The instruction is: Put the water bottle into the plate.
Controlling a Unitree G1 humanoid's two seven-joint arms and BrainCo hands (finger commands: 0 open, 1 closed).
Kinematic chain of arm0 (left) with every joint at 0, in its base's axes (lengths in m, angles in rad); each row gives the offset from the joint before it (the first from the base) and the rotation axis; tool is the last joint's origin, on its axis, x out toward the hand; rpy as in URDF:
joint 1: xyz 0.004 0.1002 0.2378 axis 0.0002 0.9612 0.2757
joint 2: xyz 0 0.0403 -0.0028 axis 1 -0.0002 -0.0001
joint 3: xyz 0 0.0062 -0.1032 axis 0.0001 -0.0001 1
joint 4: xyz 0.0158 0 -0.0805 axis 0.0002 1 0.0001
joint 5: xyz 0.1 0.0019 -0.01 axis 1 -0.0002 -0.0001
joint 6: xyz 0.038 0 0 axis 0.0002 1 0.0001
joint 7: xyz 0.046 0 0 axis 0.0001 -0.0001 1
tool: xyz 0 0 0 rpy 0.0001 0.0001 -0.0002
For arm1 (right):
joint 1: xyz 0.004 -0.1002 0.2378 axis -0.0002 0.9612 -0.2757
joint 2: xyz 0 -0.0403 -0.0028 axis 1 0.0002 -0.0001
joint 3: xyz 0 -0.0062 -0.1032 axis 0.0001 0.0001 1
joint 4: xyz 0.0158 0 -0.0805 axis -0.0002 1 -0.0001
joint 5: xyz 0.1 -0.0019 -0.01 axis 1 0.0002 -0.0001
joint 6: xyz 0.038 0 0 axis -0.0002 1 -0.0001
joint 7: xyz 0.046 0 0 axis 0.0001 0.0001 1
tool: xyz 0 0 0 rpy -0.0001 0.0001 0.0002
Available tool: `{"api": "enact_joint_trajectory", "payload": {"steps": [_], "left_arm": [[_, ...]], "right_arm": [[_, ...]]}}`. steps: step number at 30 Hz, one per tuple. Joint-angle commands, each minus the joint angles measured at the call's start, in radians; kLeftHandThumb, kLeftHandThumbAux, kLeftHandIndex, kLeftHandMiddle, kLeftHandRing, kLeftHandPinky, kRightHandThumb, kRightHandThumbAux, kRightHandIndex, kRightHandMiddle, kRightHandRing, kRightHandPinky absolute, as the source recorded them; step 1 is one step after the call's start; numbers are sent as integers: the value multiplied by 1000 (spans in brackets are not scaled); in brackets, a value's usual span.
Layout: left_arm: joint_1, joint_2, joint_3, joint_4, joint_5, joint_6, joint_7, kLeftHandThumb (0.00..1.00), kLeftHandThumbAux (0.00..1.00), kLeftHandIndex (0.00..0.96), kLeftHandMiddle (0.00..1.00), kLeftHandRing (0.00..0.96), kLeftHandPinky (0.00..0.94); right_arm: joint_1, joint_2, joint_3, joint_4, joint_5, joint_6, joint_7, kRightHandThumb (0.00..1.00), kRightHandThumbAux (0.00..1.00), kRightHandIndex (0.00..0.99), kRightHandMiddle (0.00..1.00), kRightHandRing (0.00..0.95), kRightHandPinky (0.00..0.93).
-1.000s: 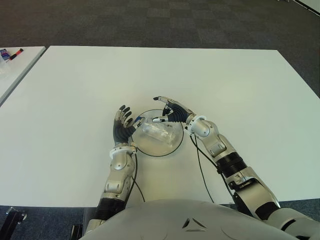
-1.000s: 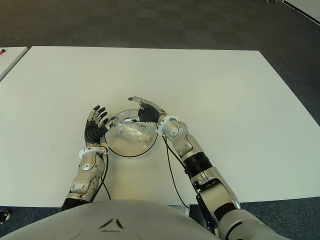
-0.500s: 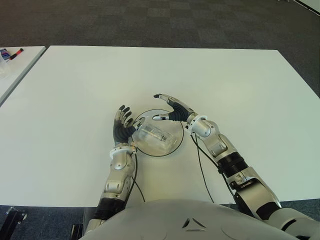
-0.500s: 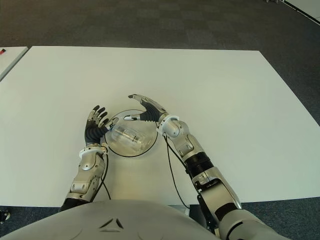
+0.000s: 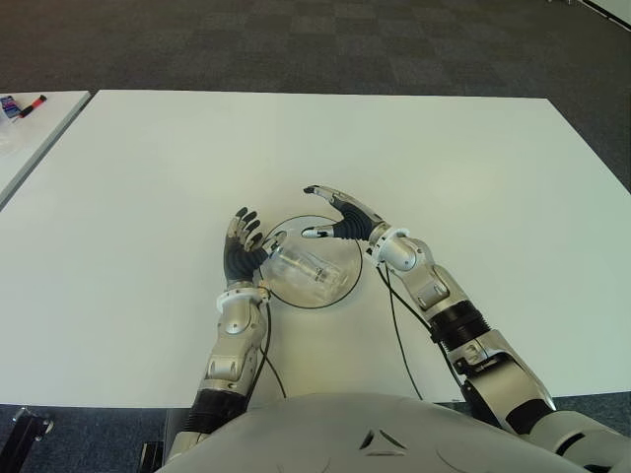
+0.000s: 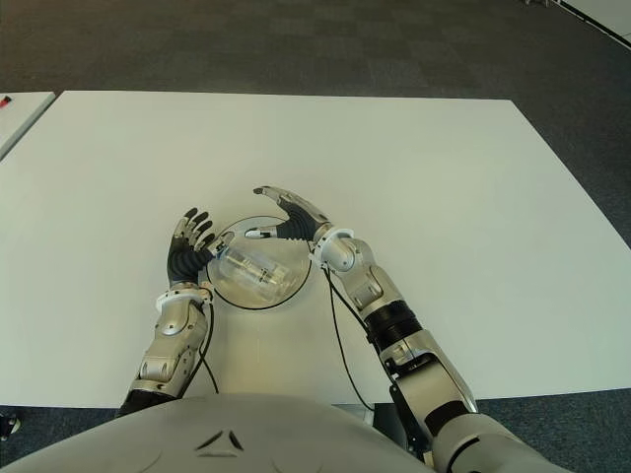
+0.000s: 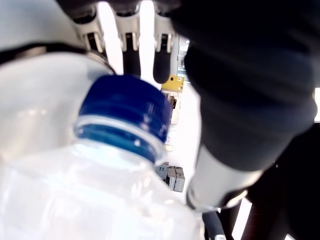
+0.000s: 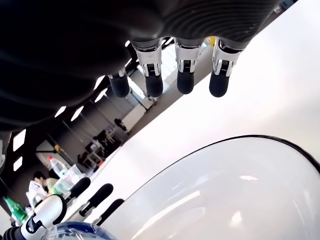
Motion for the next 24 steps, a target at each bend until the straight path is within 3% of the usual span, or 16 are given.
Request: {"api": "enact_joint_trajectory", "payload": {"steps": [1,14,20,24], "left_arm": [[-22,-87,7,-2,-1,14,7,0,937,137,178,172,197],[-25,-87,7,0,0,24,9,0,925,140,177,170,191],[-24,-88,7,2,-4,17,4,0,927,136,173,169,198],[-23,-88,9,1,-10,13,0,0,929,132,174,171,199]], "right_arm": [[6,-2,-7,2,4,16,9,101,359,0,0,0,0],[26,14,-42,-5,25,-14,-48,57,359,0,0,0,0],[77,30,-96,-53,62,-12,-90,53,407,0,0,0,0],[146,49,-165,-46,113,23,-137,49,464,0,0,0,0]]}}
